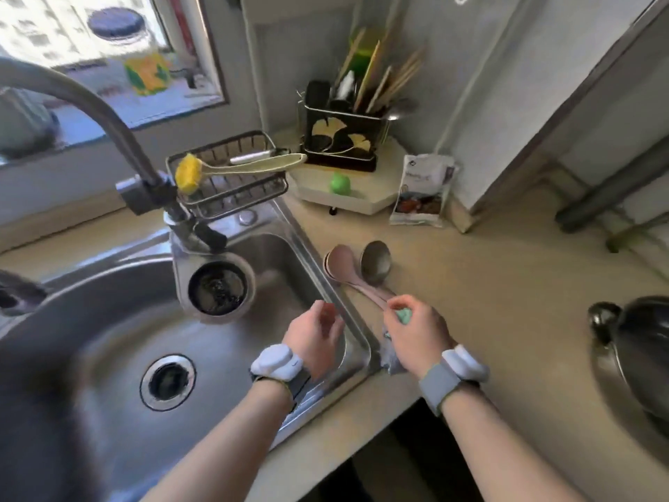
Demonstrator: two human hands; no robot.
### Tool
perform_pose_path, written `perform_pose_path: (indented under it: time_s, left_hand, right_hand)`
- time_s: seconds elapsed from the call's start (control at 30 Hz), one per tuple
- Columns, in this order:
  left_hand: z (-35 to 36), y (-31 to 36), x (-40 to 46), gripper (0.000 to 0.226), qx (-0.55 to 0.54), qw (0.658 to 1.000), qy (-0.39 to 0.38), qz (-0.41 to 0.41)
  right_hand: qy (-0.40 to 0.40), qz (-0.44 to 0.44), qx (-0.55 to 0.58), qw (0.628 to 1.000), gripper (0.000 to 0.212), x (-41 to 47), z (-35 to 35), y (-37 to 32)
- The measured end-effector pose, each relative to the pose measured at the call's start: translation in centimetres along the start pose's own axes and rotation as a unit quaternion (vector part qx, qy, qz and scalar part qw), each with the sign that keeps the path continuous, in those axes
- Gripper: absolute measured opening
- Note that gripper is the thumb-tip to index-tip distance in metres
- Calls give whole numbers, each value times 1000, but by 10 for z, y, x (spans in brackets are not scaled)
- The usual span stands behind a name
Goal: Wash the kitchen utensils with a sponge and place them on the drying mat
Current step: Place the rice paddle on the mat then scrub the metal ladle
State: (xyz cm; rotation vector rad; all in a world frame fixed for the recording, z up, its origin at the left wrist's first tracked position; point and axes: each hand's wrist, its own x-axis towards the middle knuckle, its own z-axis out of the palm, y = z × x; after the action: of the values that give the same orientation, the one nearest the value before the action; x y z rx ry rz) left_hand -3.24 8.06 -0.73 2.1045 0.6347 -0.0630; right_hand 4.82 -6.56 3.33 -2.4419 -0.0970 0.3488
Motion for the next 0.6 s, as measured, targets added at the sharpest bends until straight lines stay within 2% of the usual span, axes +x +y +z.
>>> perform_pose_path:
  time_s: [0.1,0.23,0.33,0.6]
  left_hand:
    - [26,12,18,17,-8,1000,0,-19]
    - [48,19,32,26,8,999,-14,-38]
    - [60,18,40,28,49,998,-13,-24]
    - [65,15,45,22,73,997,-6,-13]
  right_hand:
    - [-47,-28,-91,994,15,32,-4,22]
    - [-48,-51,-174,982,25,68,-11,31]
    - [-109,-52,-228,966,27,88,-8,38]
    - [-189,-56,-225,954,27,103,-2,43]
